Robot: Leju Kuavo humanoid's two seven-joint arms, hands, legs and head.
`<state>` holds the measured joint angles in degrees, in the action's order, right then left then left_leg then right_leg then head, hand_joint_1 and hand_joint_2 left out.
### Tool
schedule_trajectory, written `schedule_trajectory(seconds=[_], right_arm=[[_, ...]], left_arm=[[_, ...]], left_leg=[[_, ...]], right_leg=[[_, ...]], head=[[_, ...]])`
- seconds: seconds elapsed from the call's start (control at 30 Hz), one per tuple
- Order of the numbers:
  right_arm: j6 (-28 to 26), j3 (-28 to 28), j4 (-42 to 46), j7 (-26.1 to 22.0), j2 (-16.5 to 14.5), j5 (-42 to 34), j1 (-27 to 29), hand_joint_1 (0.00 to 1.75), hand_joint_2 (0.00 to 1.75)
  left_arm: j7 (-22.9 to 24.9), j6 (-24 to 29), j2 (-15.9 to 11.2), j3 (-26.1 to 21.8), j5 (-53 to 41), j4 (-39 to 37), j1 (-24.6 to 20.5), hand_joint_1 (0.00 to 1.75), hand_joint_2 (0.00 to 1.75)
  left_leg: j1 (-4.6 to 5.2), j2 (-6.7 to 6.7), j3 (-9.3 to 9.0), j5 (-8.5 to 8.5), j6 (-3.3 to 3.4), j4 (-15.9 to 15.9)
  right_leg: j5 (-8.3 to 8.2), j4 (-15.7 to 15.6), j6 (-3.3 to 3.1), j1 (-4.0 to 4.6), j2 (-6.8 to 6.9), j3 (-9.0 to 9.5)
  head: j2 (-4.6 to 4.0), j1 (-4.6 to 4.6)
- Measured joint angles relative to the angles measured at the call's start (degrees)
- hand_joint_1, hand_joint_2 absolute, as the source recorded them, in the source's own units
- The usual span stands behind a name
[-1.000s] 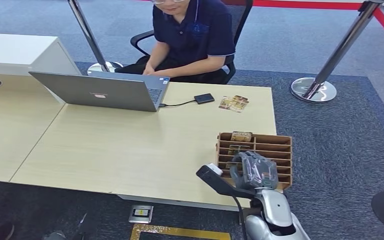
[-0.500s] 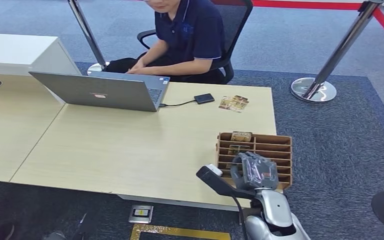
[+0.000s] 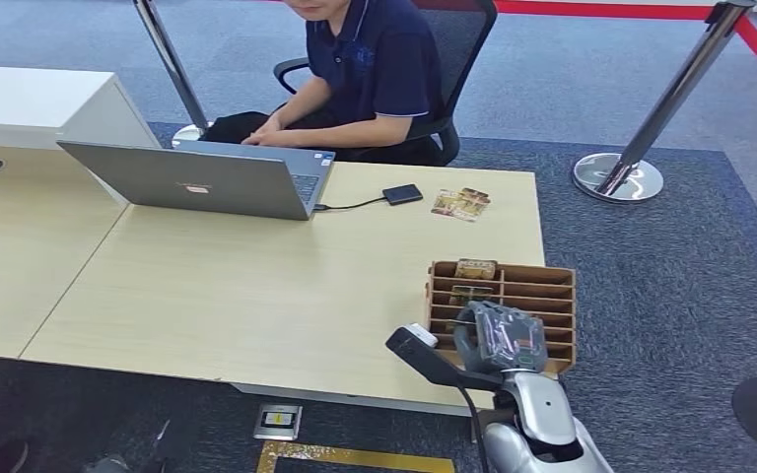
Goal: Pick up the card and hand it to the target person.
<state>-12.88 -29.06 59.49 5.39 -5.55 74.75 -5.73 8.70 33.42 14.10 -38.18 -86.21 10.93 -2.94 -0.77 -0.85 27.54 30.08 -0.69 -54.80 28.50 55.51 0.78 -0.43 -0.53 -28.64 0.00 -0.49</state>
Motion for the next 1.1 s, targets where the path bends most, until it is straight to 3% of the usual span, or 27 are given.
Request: schedule_trajectory(seconds=[0.1,0.43,0.83,1.1], right_arm=[[-0.2,0.0,0.0,-0.2,0.0,-0.2,0.0,1.74,1.75],[0.5,-0.1,4.9,-1.2,1.3,-1.0,0.6,1.74,1.75],[4.3,-0.1,17.7,-5.5,7.2,-5.8,1.5,1.64,1.75],[5.0,-0.2,21.2,-9.2,10.1,-10.3,-2.4,1.70,1.75]], left_arm=[[0.0,0.0,0.0,0.0,0.0,0.0,0.0,0.00,0.00],[-0.2,-0.4,0.0,0.0,-0.1,0.0,0.0,0.00,0.00],[-0.9,-0.3,0.0,0.0,0.7,0.0,0.0,0.00,0.00],[-1.0,-0.1,0.0,0.0,1.7,0.0,0.0,0.00,0.00]], left_leg=[[0.00,0.00,-0.01,0.00,0.00,0.0],[0.00,0.00,0.00,0.00,0.00,0.0],[0.00,0.00,0.02,0.00,0.01,0.0],[0.00,0.01,0.02,0.00,0.00,0.0]], right_leg=[[0.00,0.0,0.00,0.00,0.00,0.01],[0.00,0.0,0.01,0.00,0.00,0.00],[-0.01,0.0,0.02,0.00,0.00,0.00],[-0.02,0.0,0.02,0.00,0.00,0.00]], head=[[0.00,-0.01],[0.00,0.00],[0.00,0.01],[0.00,0.00]])
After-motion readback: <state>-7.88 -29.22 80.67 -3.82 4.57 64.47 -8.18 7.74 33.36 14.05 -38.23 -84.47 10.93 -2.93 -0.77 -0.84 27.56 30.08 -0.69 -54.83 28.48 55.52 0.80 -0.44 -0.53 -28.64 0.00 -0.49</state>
